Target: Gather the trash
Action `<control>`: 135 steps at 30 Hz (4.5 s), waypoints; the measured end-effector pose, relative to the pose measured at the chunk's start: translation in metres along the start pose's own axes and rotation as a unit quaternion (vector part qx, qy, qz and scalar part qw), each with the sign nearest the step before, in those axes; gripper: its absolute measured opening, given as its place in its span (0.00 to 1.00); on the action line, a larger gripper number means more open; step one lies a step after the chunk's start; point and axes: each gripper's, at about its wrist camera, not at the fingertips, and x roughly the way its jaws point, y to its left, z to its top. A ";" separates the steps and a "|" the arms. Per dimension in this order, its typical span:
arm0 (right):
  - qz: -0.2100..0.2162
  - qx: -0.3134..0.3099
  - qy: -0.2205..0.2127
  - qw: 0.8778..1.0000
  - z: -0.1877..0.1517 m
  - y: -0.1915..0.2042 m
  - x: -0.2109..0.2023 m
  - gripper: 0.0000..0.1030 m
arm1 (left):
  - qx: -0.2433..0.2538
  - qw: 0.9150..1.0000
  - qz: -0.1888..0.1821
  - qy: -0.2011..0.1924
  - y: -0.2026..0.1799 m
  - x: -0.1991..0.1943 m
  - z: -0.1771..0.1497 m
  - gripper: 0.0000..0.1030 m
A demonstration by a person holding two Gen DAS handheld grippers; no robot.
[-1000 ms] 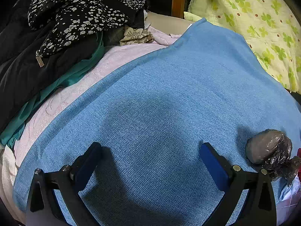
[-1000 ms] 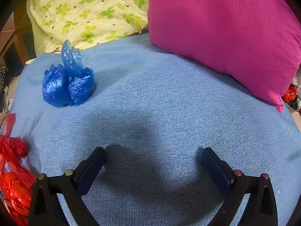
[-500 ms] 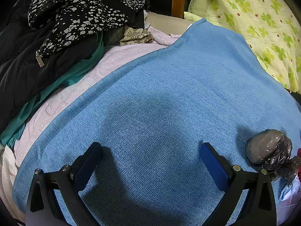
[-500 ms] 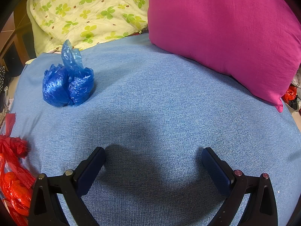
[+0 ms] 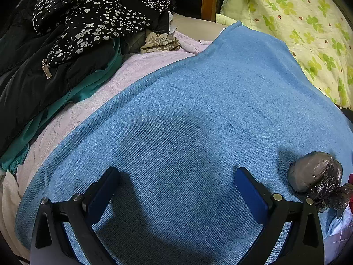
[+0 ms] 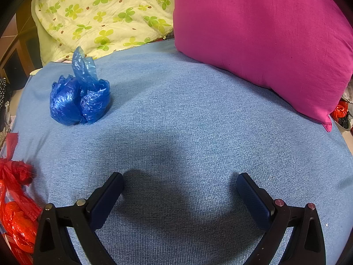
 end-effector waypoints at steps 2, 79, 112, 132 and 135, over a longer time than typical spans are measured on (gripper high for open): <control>0.000 0.000 0.000 1.000 0.000 0.000 0.000 1.00 | 0.000 1.000 0.000 0.000 0.000 0.000 0.000 1.00; 0.002 -0.001 0.000 1.000 0.001 -0.001 0.001 1.00 | -0.001 1.000 0.001 0.001 0.000 0.000 0.000 1.00; -0.011 0.009 0.009 1.000 0.002 0.002 0.000 1.00 | 0.006 0.999 -0.004 0.042 -0.005 -0.001 0.012 1.00; 0.018 0.024 -0.025 0.999 0.022 -0.007 -0.093 1.00 | 0.165 0.965 -0.058 -0.196 -0.030 -0.282 0.026 1.00; 0.026 0.007 -0.063 0.998 0.026 -0.003 -0.136 1.00 | 0.167 0.962 -0.062 -0.207 -0.027 -0.302 0.024 1.00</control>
